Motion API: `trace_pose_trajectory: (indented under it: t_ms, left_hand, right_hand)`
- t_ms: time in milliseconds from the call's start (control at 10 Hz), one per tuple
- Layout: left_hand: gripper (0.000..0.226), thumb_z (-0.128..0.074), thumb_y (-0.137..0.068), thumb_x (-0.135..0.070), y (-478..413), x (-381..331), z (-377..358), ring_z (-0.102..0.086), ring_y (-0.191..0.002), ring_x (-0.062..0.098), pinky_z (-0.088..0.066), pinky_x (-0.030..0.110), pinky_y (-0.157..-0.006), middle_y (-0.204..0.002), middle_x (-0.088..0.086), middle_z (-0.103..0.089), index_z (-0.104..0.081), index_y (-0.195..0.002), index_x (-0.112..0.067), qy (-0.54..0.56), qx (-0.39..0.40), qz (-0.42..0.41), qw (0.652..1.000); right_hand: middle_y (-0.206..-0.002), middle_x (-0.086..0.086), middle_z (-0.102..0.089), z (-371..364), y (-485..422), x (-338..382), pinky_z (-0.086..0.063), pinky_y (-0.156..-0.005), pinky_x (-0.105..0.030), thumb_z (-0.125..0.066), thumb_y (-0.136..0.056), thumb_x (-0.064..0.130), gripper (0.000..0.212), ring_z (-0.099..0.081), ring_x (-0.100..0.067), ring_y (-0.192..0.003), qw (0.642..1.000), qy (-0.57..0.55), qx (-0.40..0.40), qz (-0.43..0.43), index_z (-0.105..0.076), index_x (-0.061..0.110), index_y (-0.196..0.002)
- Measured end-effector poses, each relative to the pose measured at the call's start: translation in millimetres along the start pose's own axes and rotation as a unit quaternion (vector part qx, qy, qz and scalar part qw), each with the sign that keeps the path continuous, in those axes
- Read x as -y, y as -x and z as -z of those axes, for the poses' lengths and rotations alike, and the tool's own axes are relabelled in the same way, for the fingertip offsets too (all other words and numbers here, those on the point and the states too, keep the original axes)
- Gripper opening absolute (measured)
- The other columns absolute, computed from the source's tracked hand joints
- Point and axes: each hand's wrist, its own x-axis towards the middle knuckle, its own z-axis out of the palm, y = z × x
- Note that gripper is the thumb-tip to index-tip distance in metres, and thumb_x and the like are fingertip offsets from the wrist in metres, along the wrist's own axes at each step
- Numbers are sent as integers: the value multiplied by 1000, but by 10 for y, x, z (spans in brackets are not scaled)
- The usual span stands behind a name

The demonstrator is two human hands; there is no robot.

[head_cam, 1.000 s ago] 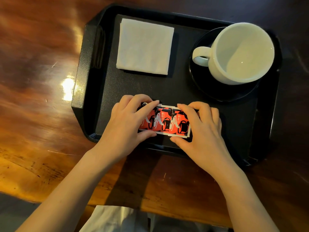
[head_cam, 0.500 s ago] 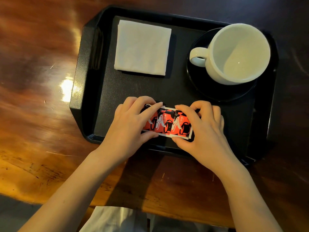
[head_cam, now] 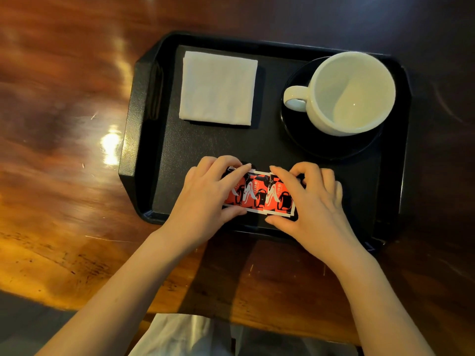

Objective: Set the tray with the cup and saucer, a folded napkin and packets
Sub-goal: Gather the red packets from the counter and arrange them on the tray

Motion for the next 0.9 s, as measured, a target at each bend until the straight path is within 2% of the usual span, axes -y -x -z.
trace_pose_trajectory:
  t_ms: [100, 200, 600, 700, 900]
  left_hand:
    - [76, -77, -68, -36, 0, -5, 4, -36, -113, 20, -38, 43, -89, -129, 3, -49, -45, -135, -19, -7, 2, 1, 1000]
    - [76, -78, -68, -35, 6, -8, -13, -37, -112, 21, -39, 43, -88, -128, 4, -50, -46, -134, -19, -8, -2, 4, 1000]
    - [75, -78, -68, -35, 3, -36, 5, -44, -114, 27, -39, 45, -90, -129, 6, -51, -46, -134, -18, -16, -1, 4, 1000]
    - [77, -78, -68, -36, -9, -36, 39, -44, -116, 27, -39, 45, -91, -130, 5, -50, -45, -135, -17, -27, 8, 1, 1000]
    - [79, -71, -76, -40, -2, -56, 230, -33, -127, 23, -33, 41, -102, -144, 1, -37, -33, -142, -22, -24, 45, 12, 999]
  right_hand:
    - [-121, -5, -44, -16, 20, 8, -37, -89, -42, -73, -67, 52, 86, -31, -21, -107, 1000, 10, -4, -1, -35, 25, -140]
    - [-122, -6, -46, -50, 50, 7, -39, -87, -43, -68, -74, 50, 80, -31, -21, -107, 1000, 21, -19, -5, -34, 24, -142]
    - [-125, -7, -47, -85, 81, -8, -42, -87, -44, -70, -74, 48, 83, -31, -22, -107, 999, 44, -19, -2, -31, 23, -143]
    - [-127, -7, -44, -58, 81, 9, -40, -90, -44, -69, -75, 47, 83, -30, -22, -109, 999, 32, -9, -6, -28, 24, -144]
    - [-138, -2, -29, 131, 77, 60, -25, -104, -39, -60, -81, 53, 88, -25, -21, -123, 998, -9, 56, -27, -10, 28, -149]
